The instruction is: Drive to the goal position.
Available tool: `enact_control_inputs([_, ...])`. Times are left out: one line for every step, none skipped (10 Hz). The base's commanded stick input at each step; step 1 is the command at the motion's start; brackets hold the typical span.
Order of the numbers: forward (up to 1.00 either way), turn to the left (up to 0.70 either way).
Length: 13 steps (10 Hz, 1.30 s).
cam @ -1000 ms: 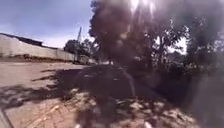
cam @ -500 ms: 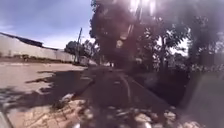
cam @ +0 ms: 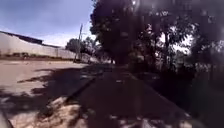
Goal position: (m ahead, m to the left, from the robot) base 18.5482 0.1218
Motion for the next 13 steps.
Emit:
enact_control_inputs([0.70,0.00])
enact_control_inputs([0.70,0.00])
enact_control_inputs([0.70,0.00])
enact_control_inputs([0.70,0.00])
enact_control_inputs([0.70,0.00])
enact_control_inputs([0.70,0.00])
enact_control_inputs([0.70,-0.10])
enact_control_inputs([0.70,-0.27])
enact_control_inputs([0.70,-0.35])
enact_control_inputs([0.70,-0.35])
enact_control_inputs([0.70,-0.27])
enact_control_inputs([0.70,-0.10])
enact_control_inputs([0.70,0.00])
